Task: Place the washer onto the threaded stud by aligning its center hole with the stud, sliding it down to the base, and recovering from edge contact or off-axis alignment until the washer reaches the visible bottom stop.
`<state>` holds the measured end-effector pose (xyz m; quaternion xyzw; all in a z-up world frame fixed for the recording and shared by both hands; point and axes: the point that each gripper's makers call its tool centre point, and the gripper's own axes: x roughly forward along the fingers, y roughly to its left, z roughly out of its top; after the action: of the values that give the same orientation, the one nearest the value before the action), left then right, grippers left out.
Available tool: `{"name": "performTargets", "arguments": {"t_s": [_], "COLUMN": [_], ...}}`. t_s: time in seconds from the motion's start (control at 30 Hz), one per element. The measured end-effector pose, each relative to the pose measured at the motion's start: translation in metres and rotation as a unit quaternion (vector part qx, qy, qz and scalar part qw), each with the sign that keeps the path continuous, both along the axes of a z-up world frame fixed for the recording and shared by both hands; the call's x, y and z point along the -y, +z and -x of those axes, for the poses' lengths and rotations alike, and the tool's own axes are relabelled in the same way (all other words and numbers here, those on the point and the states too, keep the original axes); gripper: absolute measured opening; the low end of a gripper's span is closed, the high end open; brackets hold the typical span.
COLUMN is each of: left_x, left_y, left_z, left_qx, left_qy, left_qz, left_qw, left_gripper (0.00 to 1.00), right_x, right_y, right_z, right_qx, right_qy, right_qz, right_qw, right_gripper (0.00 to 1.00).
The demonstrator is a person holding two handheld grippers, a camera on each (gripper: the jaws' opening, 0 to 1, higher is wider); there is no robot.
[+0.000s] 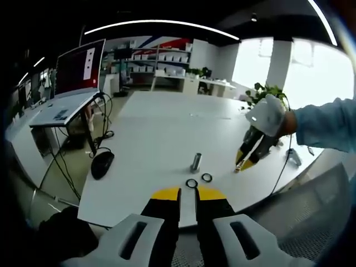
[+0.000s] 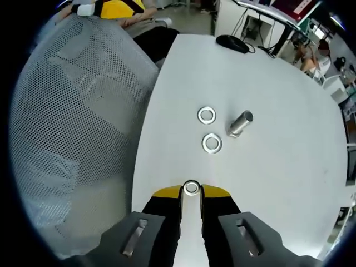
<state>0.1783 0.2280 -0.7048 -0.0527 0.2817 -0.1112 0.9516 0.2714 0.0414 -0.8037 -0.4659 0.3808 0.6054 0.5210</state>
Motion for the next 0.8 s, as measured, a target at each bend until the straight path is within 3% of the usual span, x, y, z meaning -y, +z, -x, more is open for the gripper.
{"name": "performTargets", "arguments": {"t_s": [0.57, 0.8], "left_x": [0.000, -0.001], "left_y": [0.003, 0.002], "left_z": [-0.002, -0.001], "left_qx": [0.009, 0.008], "left_qy": [-0.001, 0.001], "left_qz": [0.004, 0.005], "left_qw": [0.9999, 1.0000], "left_gripper": [0.07, 0.07], "right_x": [0.043, 0.047], "right_y": [0.011, 0.002], "right_z": [-0.024, -0.031], "right_qx": [0.035, 0.034], "right_qy": [-0.015, -0.024], "right_qz": [0.036, 0.042], "right_qw": [0.9986, 0.9983], "right_gripper": [0.13, 0.13]}}
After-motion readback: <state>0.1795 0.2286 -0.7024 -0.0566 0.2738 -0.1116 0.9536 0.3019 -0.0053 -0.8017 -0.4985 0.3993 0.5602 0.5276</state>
